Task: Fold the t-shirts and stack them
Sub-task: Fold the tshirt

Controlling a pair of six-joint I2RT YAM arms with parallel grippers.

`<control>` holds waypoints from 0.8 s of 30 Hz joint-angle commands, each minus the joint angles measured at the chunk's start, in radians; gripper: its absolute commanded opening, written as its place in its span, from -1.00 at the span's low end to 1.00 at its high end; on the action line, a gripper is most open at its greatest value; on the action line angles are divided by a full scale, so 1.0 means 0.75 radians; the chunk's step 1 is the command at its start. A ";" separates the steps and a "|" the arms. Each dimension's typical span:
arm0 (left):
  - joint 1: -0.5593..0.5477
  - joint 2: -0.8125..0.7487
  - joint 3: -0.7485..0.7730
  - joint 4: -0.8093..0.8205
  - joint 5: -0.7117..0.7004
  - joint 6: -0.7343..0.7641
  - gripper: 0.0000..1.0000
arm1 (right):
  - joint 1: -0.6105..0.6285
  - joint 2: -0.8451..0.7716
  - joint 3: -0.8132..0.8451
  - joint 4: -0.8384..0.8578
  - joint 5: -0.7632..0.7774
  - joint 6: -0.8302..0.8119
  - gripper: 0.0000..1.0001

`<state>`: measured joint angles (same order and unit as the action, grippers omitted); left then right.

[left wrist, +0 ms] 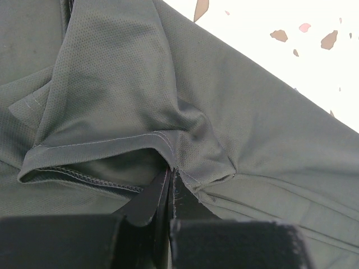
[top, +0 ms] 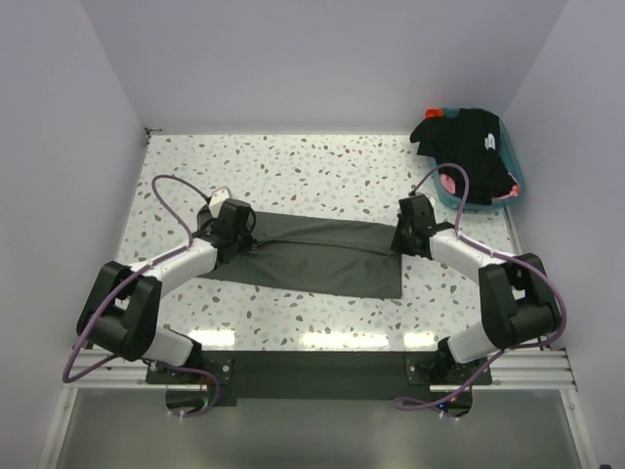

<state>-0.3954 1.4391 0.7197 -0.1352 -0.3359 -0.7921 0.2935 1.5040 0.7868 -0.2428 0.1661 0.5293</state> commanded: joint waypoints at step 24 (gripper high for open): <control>-0.007 0.028 0.090 0.037 0.002 0.050 -1.00 | -0.011 -0.134 0.019 -0.055 0.016 -0.012 -0.33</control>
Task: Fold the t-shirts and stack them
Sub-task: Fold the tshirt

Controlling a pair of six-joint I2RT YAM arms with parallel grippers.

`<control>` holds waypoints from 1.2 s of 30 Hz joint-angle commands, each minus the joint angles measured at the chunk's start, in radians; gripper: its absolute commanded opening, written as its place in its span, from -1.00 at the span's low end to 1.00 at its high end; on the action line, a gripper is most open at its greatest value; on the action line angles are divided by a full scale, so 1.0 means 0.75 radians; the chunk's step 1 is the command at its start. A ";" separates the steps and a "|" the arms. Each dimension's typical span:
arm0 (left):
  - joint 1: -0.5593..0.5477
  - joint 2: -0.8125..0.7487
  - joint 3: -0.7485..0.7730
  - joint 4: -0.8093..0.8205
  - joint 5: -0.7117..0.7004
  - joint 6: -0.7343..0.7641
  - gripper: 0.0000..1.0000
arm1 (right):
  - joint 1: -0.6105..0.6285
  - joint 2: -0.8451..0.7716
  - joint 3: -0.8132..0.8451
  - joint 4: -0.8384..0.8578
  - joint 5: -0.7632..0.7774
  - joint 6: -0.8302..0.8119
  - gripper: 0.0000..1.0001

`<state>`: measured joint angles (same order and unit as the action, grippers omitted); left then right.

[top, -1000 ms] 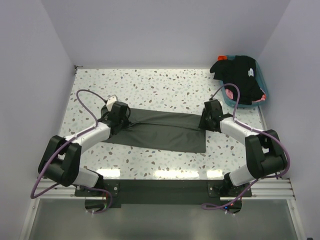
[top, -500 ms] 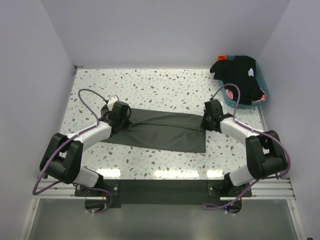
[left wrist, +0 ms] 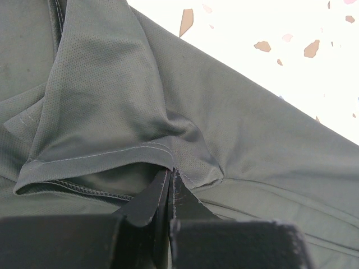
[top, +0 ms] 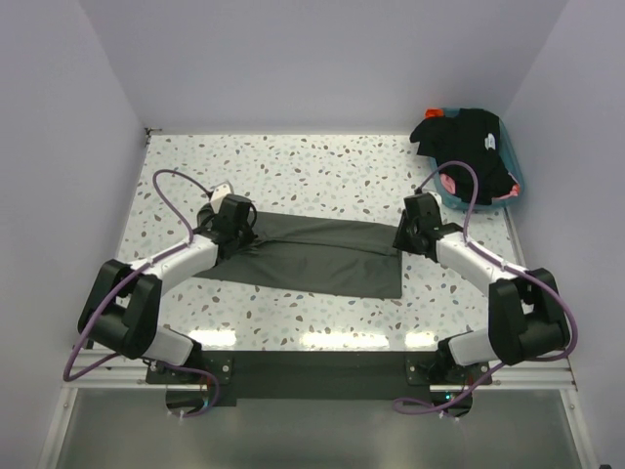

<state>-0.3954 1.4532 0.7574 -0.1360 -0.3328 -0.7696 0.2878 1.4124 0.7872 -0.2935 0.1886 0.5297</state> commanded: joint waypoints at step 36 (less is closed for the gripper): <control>-0.005 0.012 0.041 0.028 -0.008 0.030 -1.00 | 0.003 -0.057 0.047 -0.054 0.004 -0.011 -1.00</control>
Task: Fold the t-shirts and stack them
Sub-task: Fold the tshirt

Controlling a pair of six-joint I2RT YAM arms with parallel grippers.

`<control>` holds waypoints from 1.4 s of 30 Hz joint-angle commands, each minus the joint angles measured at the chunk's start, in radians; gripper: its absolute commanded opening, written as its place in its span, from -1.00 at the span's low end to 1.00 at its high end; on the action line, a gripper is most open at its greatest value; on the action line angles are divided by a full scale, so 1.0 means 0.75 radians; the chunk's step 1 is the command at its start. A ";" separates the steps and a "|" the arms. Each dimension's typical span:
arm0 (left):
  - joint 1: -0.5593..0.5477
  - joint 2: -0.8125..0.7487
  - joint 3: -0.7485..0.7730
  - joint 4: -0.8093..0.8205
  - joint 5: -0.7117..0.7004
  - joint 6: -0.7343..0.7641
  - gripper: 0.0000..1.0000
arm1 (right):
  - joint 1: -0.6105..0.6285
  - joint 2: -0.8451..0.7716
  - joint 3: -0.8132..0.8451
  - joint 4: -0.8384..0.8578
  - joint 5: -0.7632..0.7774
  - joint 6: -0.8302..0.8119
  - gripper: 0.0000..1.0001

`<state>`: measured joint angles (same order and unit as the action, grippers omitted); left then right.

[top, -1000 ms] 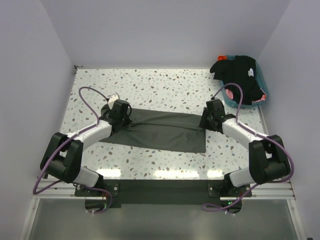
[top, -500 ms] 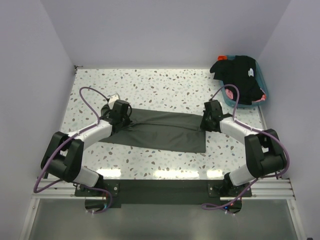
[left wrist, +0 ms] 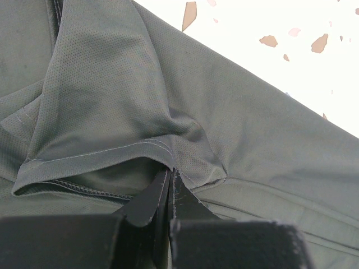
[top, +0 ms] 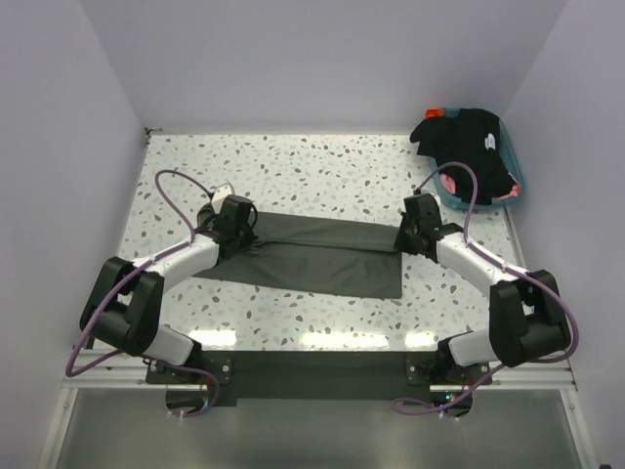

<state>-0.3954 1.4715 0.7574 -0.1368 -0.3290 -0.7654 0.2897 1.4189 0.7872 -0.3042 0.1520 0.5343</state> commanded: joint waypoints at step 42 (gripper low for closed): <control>0.151 0.232 0.203 -0.245 -0.173 -0.395 -0.63 | 0.147 0.325 0.270 -0.081 0.076 -0.146 0.12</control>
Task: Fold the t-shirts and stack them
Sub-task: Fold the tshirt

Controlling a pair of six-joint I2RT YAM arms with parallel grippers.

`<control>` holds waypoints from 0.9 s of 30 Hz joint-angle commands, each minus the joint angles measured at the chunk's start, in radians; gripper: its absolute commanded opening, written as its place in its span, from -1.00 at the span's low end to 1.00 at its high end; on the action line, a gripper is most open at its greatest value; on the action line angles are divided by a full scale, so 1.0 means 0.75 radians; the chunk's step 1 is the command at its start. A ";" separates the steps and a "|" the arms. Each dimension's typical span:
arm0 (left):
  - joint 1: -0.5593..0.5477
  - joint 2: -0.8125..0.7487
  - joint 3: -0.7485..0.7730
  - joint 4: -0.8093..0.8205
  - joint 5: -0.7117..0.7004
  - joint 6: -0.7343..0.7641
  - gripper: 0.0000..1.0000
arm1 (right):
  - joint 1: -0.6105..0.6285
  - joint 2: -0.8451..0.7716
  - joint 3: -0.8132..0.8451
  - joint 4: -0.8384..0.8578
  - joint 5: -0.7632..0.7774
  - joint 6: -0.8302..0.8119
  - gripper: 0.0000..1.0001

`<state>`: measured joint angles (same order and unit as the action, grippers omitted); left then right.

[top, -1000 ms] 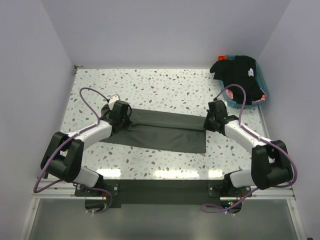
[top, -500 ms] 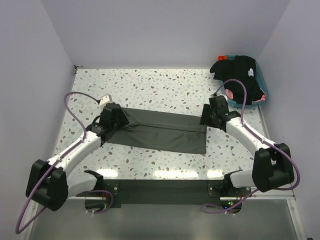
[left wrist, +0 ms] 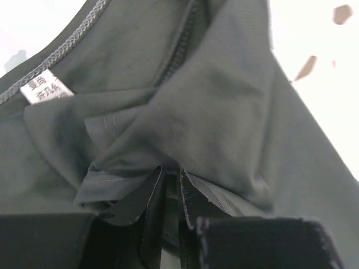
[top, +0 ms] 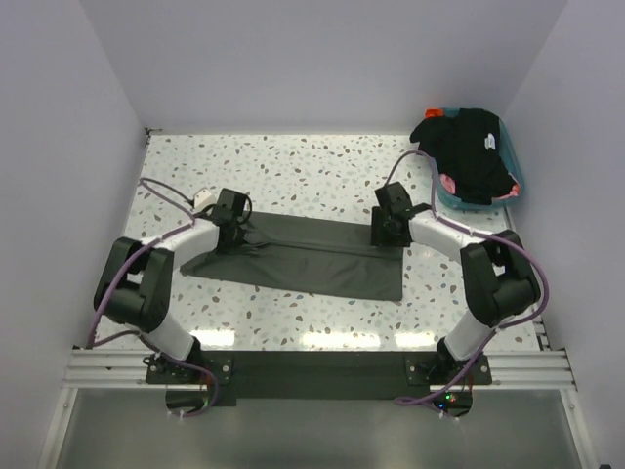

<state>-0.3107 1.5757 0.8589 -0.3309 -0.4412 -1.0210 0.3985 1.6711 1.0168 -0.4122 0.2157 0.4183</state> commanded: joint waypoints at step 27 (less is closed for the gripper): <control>-0.062 1.025 1.395 0.421 0.666 0.973 0.58 | 0.945 -0.099 -0.117 0.399 0.078 0.737 0.27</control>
<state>-0.3698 2.3806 1.8393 -0.1024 -0.0490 -0.3710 1.1137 1.5978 0.8444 -0.0814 0.1951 0.9489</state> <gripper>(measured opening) 0.777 0.622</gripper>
